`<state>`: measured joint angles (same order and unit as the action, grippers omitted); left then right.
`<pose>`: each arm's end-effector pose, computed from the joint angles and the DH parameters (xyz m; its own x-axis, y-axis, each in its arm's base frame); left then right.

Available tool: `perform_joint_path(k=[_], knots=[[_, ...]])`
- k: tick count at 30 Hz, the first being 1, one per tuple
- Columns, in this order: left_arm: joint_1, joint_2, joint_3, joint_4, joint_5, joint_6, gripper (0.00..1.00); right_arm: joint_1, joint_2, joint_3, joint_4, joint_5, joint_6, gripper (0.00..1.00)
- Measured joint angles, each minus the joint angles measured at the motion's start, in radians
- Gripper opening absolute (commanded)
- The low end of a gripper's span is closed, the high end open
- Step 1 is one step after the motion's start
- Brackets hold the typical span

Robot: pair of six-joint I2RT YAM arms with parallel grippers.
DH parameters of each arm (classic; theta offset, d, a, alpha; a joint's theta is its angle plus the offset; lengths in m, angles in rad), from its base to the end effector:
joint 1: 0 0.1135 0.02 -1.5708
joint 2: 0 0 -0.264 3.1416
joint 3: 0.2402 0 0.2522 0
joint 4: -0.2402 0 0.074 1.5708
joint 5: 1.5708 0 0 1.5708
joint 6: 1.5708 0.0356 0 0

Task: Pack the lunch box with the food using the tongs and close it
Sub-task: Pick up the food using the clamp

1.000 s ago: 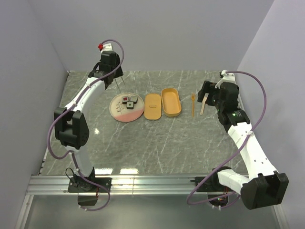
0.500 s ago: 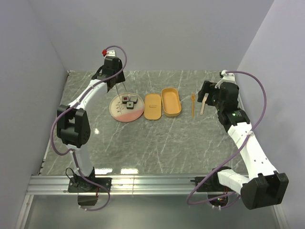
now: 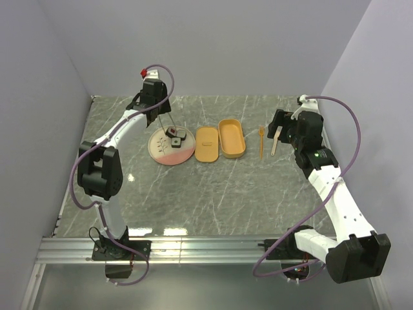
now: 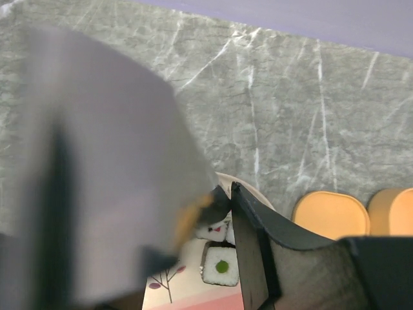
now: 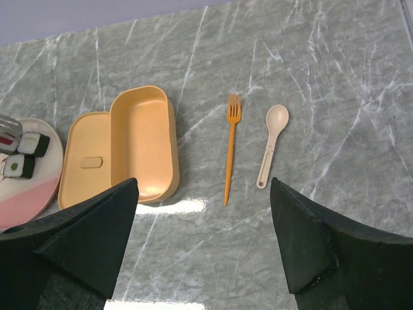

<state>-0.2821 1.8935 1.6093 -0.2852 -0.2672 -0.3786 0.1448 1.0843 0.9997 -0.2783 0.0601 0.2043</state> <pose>0.4319 -0.1154 0.2944 -0.5014 -0.2258 -0.8352 -0.1404 0.9738 -0.1790 0.2458 0.0337 0.3471 -0.3619 0.1519 -0.9198 -0.0154 0.9855 0.1688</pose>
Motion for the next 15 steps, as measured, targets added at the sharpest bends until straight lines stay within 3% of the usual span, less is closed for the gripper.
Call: perform_joint_path(k=[15], knots=[[-0.001, -0.012, -0.047, 0.038, -0.015, 0.0, 0.53, 0.0, 0.003, 0.0, 0.0, -0.001, 0.004, 0.89]])
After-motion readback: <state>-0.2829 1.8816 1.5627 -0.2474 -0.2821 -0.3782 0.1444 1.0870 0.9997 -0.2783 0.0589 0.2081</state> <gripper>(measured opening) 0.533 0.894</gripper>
